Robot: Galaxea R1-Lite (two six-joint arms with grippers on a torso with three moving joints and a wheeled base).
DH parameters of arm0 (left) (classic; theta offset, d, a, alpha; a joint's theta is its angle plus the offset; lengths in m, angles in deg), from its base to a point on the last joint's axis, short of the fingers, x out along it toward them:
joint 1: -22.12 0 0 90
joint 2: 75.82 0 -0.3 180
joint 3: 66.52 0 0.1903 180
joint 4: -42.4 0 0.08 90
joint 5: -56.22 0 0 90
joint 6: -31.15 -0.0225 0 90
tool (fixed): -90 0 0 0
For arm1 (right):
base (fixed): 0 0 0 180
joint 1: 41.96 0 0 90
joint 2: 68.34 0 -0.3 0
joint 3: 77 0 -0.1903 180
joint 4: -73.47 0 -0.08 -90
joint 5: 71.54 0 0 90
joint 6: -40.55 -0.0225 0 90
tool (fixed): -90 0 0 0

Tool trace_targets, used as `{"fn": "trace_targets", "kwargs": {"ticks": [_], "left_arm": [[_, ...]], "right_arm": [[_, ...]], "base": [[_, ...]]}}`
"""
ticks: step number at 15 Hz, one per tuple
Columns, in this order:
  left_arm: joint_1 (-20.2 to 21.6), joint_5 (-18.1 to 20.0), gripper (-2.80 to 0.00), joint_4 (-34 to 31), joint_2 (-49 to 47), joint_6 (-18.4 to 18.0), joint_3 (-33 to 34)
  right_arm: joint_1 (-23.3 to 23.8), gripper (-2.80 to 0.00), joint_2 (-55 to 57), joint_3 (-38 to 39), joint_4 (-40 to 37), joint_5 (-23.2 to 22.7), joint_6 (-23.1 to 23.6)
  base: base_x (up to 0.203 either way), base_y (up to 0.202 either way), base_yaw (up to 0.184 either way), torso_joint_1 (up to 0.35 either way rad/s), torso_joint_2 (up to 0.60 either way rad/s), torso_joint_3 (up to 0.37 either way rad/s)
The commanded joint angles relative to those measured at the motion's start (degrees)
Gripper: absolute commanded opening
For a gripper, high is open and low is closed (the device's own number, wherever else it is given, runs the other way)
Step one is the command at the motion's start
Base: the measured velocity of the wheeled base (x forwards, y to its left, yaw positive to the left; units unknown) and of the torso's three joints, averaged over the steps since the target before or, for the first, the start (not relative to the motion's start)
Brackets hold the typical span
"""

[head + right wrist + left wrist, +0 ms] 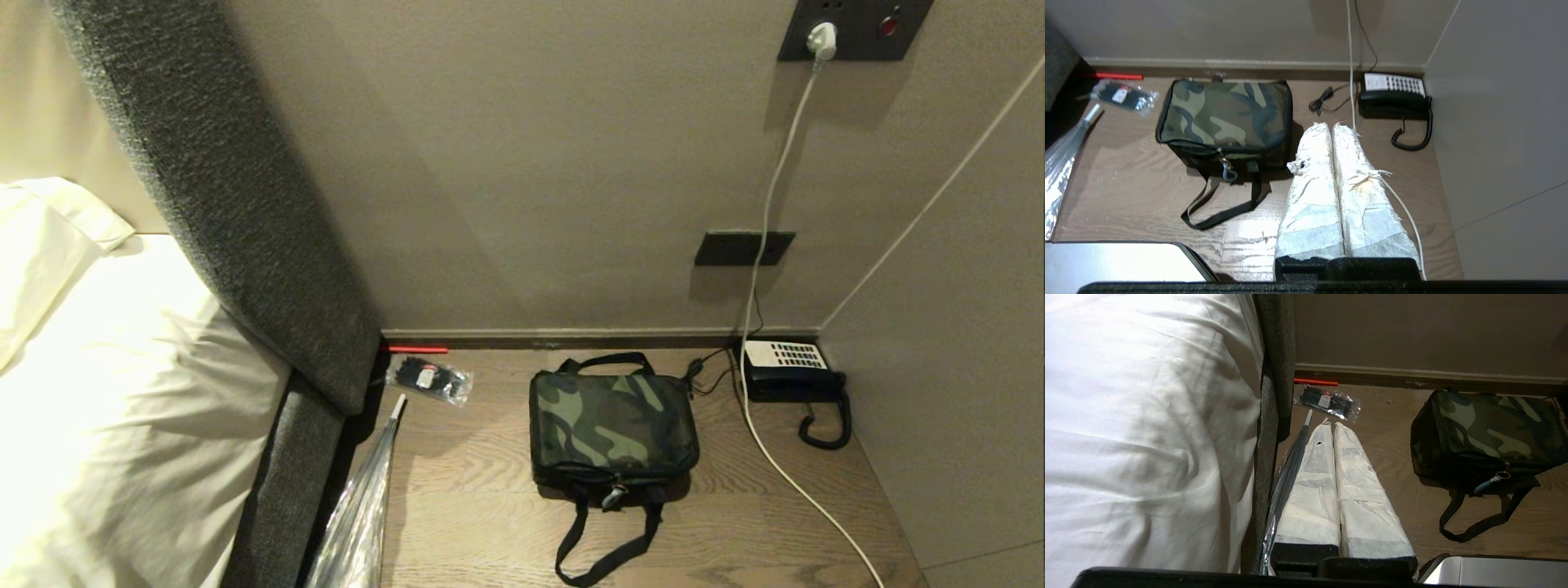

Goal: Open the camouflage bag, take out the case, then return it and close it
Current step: Open the top of the storage box

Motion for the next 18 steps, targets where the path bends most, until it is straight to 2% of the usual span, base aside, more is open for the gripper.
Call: {"fn": "trace_targets", "kwargs": {"ticks": [1, 18], "left_arm": [[0.0, 0.0, -2.80, 0.0, -0.1, 0.0, 0.2], [0.0, 0.0, -2.80, 0.0, -0.1, 0.0, 0.2]], "right_arm": [[0.0, -2.80, 0.1, 0.1, 0.0, 0.1, 0.0], [0.0, -2.80, 0.1, 0.1, 0.0, 0.0, 0.0]], "base": [[0.000, 0.000, 0.000, -0.001, 0.00, -0.194], [0.000, 0.000, 0.000, 0.001, 0.00, -0.199]]}}
